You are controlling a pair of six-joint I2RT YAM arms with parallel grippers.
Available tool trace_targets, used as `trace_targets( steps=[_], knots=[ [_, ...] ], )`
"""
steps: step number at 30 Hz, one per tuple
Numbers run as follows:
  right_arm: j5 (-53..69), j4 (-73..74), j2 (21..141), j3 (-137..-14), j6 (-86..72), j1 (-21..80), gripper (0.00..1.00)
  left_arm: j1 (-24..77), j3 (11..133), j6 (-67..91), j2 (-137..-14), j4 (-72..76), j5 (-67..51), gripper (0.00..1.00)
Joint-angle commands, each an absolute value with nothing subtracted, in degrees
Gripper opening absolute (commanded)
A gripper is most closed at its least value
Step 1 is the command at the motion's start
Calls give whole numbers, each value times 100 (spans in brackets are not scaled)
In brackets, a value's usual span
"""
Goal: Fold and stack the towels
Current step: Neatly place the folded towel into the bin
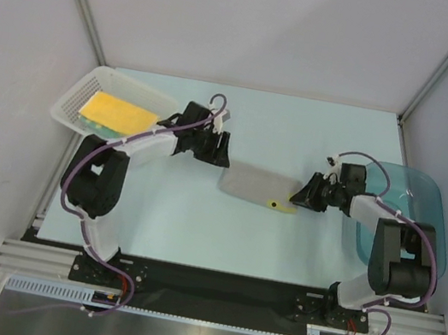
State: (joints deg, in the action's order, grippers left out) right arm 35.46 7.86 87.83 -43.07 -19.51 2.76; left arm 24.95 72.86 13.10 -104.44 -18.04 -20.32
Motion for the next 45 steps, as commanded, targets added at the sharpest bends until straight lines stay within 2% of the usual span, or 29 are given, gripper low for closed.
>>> trace_targets(
  steps=[1, 6, 16, 25, 31, 34, 37, 40, 41, 42, 45],
  knots=[
    [3612, 660, 8736, -3938, -2021, 246, 25, 2479, 6654, 1537, -10160, -1179, -2531, 60],
    [3559, 396, 8921, -3727, -2004, 255, 24, 2496, 6495, 1617, -10441, -853, -2856, 60],
    [3674, 396, 8552, -3753, -2021, 246, 25, 2610, 6521, 1723, -10792, -676, -2672, 61],
    [3701, 474, 7981, -3849, -2188, 360, 27, 2804, 6741, 1819, -11241, -975, -2145, 60],
    [3656, 659, 7655, -3955, -2180, 387, 28, 2935, 6776, 1916, -11329, -1256, -1820, 55],
    [3656, 756, 7568, -4016, -2162, 387, 28, 3032, 6908, 1969, -11381, -1703, -1337, 49],
    [3674, 773, 7471, -4043, -2180, 395, 29, 3155, 7075, 1986, -11417, -1819, -1222, 36],
    [3665, 791, 7453, -4078, -2188, 396, 29, 3322, 7207, 2048, -11452, -1915, -1248, 18],
    [3674, 800, 7444, -4078, -2197, 396, 28, 3357, 7285, 2057, -11470, -1942, -1274, 5],
    [3674, 809, 7444, -4078, -2180, 387, 28, 3401, 7330, 2074, -11478, -1995, -1292, 0],
    [3726, 861, 7418, -4096, -2153, 387, 29, 3428, 7418, 2057, -11330, -2206, -1362, 0]
  ],
)
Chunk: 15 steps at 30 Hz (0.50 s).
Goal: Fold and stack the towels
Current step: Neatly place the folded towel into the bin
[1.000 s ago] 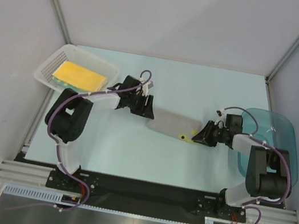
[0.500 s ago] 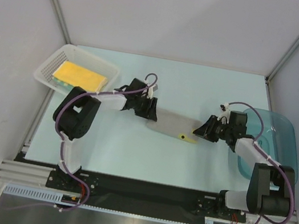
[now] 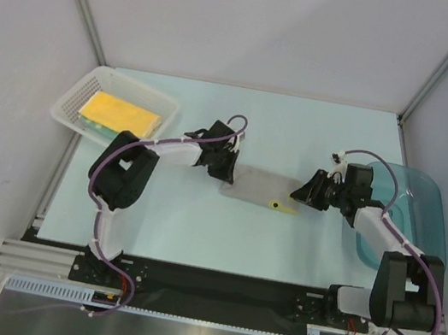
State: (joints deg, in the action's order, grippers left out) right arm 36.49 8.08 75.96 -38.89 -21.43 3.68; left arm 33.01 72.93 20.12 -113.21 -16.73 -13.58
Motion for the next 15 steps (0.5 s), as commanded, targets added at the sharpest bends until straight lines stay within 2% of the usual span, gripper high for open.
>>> trace_targets(
  steps=[1, 7, 15],
  knots=[
    [3735, 922, 7383, -4104, -2110, 378, 30, 3428, 7409, 2039, -11233, -2319, -1232, 0],
    [3744, 1028, 7163, -4078, -2092, 352, 33, 3393, 7479, 1670, -10468, -3021, -511, 0],
    [3744, 1037, 7084, -4104, -2109, 316, 37, 3393, 7866, 1354, -10389, -3717, 272, 0]
  ],
)
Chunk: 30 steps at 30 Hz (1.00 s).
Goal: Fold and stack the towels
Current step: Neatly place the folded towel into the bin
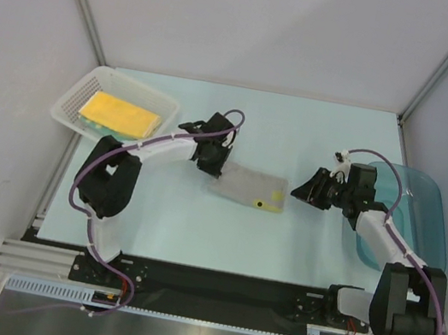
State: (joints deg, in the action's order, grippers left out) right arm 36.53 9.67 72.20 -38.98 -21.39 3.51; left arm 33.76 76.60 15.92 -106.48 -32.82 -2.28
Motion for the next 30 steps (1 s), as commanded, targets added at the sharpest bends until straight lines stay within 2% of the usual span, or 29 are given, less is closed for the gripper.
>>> trace_targets(
  steps=[1, 3, 4, 6, 7, 11, 19, 30],
  knots=[
    [3735, 1072, 7084, -4122, -2101, 316, 42, 3401, 7892, 1275, -10380, -3779, 333, 0],
    [3735, 1107, 7075, -4122, -2083, 308, 47, 3393, 7945, 1161, -10362, -3963, 579, 0],
    [3727, 1125, 7058, -4131, -2066, 308, 57, 3393, 7963, 1030, -10345, -4033, 684, 0],
    [3727, 1142, 7040, -4140, -2066, 290, 89, 3393, 8068, 871, -10248, -4279, 1035, 0],
    [3735, 1143, 7031, -4140, -2065, 290, 99, 3393, 8121, 653, -10205, -4341, 1150, 0],
    [3727, 1108, 7014, -4140, -2153, 281, 100, 3209, 8182, 45, -9888, -4561, 1643, 0],
    [3779, 817, 7005, -4052, -2294, 299, 100, 2348, 8534, -1035, -9326, -4658, 1784, 0],
    [3884, 430, 7558, -4078, -2303, 396, 100, 1205, 9351, -1845, -9747, -4421, 2180, 0]
  ],
)
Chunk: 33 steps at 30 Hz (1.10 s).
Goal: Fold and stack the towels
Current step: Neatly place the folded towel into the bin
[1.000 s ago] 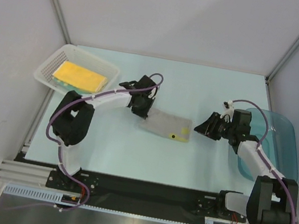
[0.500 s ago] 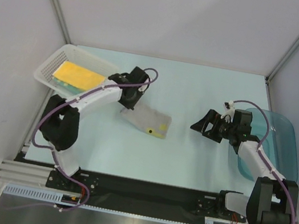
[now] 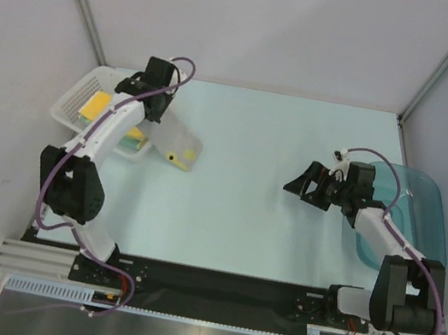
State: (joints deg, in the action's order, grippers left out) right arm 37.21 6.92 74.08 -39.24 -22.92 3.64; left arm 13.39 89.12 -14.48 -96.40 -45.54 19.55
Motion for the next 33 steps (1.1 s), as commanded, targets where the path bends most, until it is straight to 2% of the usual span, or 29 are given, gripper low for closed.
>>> trace_targets(
  steps=[1, 6, 9, 11, 18, 23, 33],
  knots=[
    [3893, 431, 7637, -4104, -2285, 396, 100, 1117, 9412, -1863, -9773, -4421, 2162, 0],
    [3999, 106, 7620, -3964, -2382, 387, 100, 554, 9852, -1890, -10142, -4351, 2057, 0],
    [3981, 79, 7681, -3972, -2390, 378, 100, 387, 10063, -1925, -10370, -4429, 2661, 0],
    [4008, 105, 7751, -4008, -2399, 352, 100, 238, 10160, -1995, -10485, -4386, 2646, 0],
    [4052, 62, 7664, -3946, -2523, 360, 100, 70, 9809, -2636, -10591, -3509, 2971, 0],
    [3990, 62, 7541, -3955, -2496, 343, 100, -202, 9975, -2619, -10863, -3454, 2777, 0],
    [3858, 106, 7488, -3955, -2435, 325, 100, -369, 9880, -2821, -11057, -2956, 3253, 0]
  ],
)
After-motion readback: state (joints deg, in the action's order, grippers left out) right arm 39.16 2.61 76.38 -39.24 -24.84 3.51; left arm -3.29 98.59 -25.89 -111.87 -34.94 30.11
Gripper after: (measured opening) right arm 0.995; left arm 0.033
